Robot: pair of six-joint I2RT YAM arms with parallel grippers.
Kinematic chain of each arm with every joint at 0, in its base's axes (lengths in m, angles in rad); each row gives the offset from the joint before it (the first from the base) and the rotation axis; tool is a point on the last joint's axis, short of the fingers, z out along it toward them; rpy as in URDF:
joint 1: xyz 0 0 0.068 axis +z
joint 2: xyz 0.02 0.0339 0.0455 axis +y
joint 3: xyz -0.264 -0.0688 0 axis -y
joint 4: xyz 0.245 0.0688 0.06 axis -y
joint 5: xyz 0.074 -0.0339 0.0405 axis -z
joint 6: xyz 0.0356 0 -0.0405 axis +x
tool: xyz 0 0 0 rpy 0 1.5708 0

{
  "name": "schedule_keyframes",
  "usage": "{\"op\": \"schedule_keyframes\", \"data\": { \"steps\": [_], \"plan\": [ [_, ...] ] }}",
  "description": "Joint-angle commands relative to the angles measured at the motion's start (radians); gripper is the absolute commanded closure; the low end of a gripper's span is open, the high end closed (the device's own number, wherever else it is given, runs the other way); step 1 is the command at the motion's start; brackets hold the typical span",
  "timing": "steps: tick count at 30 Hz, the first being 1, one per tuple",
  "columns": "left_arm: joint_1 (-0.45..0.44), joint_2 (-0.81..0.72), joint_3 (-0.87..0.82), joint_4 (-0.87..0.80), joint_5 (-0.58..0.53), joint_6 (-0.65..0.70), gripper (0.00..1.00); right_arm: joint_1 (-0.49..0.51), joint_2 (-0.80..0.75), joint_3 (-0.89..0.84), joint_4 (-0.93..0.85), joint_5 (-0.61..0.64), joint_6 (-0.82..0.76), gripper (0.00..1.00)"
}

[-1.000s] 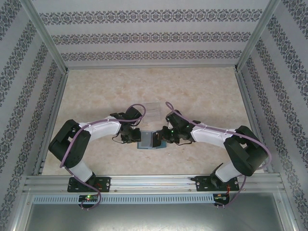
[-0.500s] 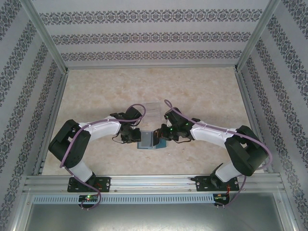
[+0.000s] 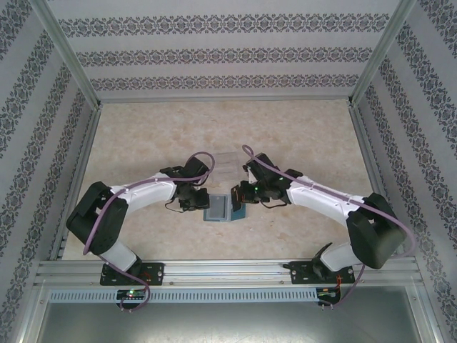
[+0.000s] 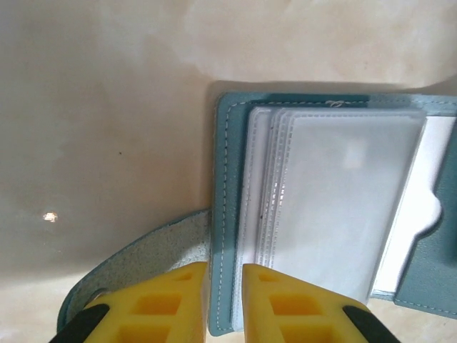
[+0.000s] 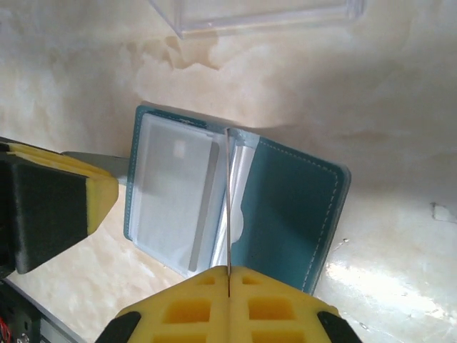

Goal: Take the credit cards out of the card holder

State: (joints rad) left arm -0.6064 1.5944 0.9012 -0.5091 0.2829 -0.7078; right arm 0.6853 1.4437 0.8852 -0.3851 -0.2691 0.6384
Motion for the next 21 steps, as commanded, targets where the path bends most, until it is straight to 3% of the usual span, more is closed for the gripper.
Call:
{"op": "schedule_keyframes", "data": {
  "steps": [1, 4, 15, 21],
  "plan": [
    [0.014, -0.029, -0.009, 0.003, -0.003, -0.012, 0.81, 0.004, -0.025, 0.072, -0.103, 0.044, -0.218, 1.0],
    [0.025, -0.036, -0.017, 0.016, 0.006, -0.014, 0.81, -0.004, -0.018, 0.115, -0.119, 0.029, -0.38, 1.0],
    [0.055, -0.089, -0.039, 0.033, -0.003, -0.032, 0.81, -0.003, 0.124, 0.35, -0.398, 0.014, -1.27, 1.0],
    [0.089, -0.131, -0.056, 0.015, -0.018, -0.03, 0.81, -0.021, 0.27, 0.531, -0.53, 0.034, -1.497, 1.0]
  ]
}}
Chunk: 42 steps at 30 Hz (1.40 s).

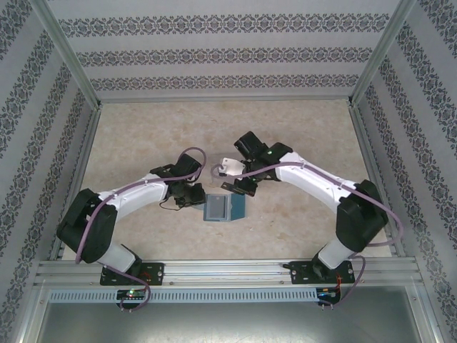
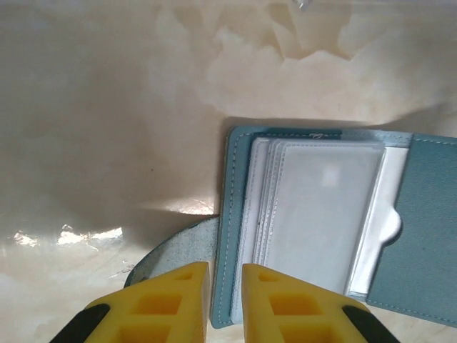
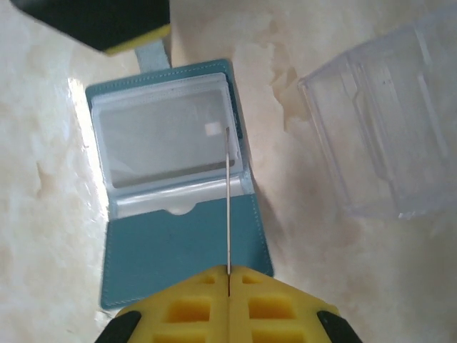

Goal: Take the credit cards out of the card holder

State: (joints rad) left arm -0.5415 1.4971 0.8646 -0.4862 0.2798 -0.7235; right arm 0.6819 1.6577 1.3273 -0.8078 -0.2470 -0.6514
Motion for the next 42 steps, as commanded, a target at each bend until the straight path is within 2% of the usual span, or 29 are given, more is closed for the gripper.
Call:
{"op": "schedule_keyframes", "data": {
  "steps": [1, 10, 21, 30, 42],
  "plan": [
    [0.03, -0.041, -0.018, -0.012, -0.015, -0.014, 0.81, -0.021, 0.082, 0.124, -0.127, 0.016, -0.224, 1.0],
    [0.061, -0.141, -0.031, -0.071, -0.047, -0.019, 0.81, -0.044, 0.292, 0.401, -0.261, 0.02, -0.341, 1.0],
    [0.119, -0.219, -0.081, -0.091, -0.058, -0.028, 0.8, -0.068, 0.484, 0.678, -0.376, 0.034, -0.392, 1.0],
    [0.144, -0.216, -0.08, -0.089, -0.049, -0.015, 0.8, -0.081, 0.602, 0.81, -0.439, 0.007, -0.399, 1.0],
    [0.163, -0.179, -0.096, -0.045, -0.012, -0.009, 0.8, -0.101, 0.659, 0.823, -0.524, -0.021, -0.315, 1.0]
  ]
}}
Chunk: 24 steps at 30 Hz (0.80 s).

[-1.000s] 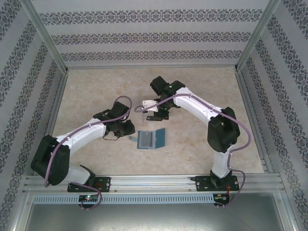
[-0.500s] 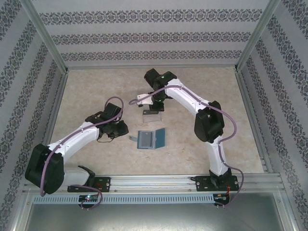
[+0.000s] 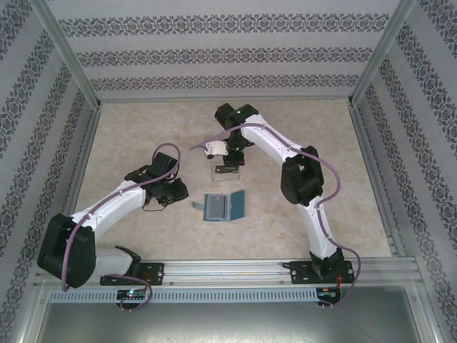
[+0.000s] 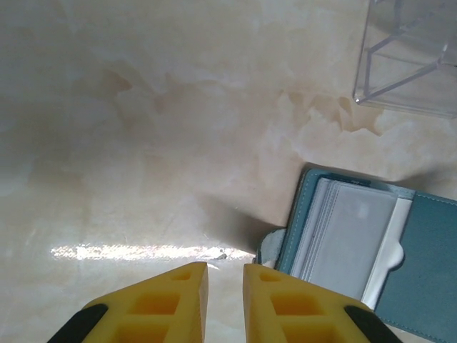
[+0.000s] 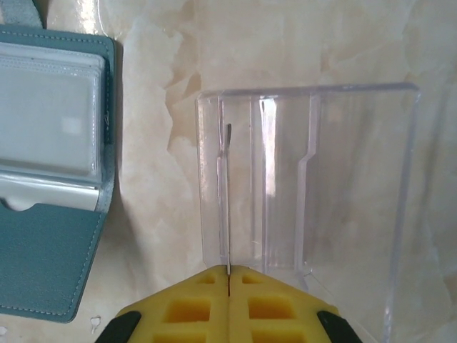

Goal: Take the credit cards out of the card holder

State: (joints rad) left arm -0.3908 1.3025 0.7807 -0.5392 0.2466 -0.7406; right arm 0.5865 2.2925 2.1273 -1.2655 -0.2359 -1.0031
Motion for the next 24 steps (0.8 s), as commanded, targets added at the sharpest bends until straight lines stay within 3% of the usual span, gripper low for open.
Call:
{"op": "schedule_keyframes", "data": {
  "steps": [1, 20, 24],
  "plan": [
    [0.014, 0.019, -0.011, 0.011, 0.023, 0.01, 0.8, -0.006, 0.027, 0.023, -0.072, -0.031, 0.05, 1.0],
    [0.024, 0.055, -0.011, 0.027, 0.045, 0.02, 0.8, -0.007, 0.093, 0.079, -0.14, -0.098, 0.193, 1.0],
    [0.025, 0.054, -0.013, 0.026, 0.046, 0.019, 0.8, -0.01, 0.112, 0.11, -0.15, -0.086, 0.183, 0.91]
  ]
}}
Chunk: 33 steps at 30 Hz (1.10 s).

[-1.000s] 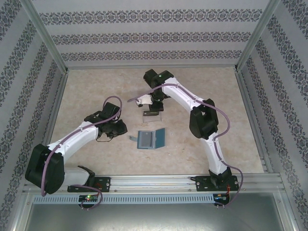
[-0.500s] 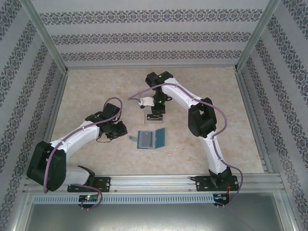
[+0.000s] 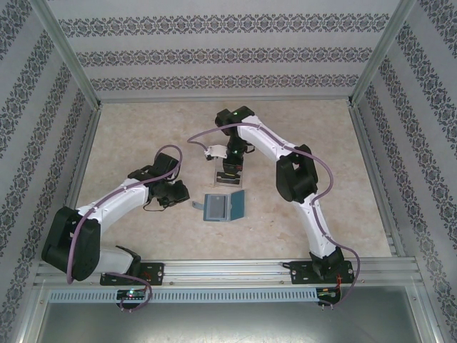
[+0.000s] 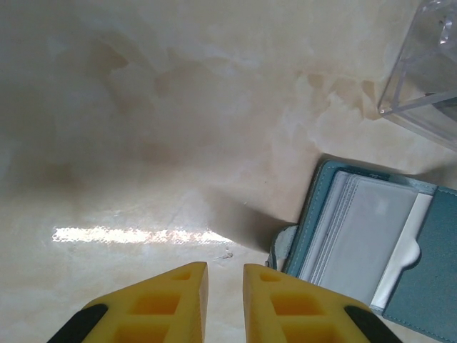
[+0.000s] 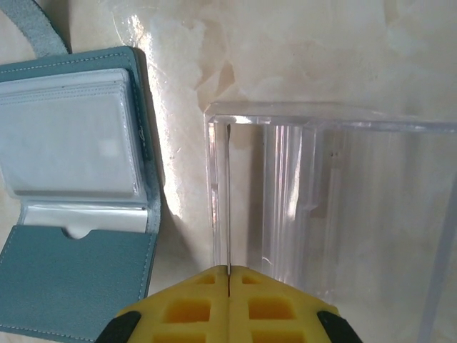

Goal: Take the credit cards out of the card holder

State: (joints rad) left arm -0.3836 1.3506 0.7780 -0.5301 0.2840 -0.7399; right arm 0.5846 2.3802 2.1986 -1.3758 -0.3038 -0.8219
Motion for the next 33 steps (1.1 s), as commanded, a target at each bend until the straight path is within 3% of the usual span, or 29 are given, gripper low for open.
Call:
{"op": "schedule_keyframes", "data": {
  "steps": [1, 12, 33],
  "plan": [
    [0.018, 0.006, -0.008, 0.015, 0.007, 0.018, 0.8, -0.008, 0.029, 0.046, -0.046, -0.011, 0.001, 0.89],
    [0.024, 0.014, 0.012, 0.006, 0.009, 0.025, 0.8, -0.035, 0.028, 0.096, -0.042, 0.066, -0.003, 0.76],
    [0.025, 0.019, 0.033, 0.002, 0.025, 0.023, 0.8, -0.04, 0.027, 0.075, 0.07, 0.153, -0.025, 0.8]
  ]
}}
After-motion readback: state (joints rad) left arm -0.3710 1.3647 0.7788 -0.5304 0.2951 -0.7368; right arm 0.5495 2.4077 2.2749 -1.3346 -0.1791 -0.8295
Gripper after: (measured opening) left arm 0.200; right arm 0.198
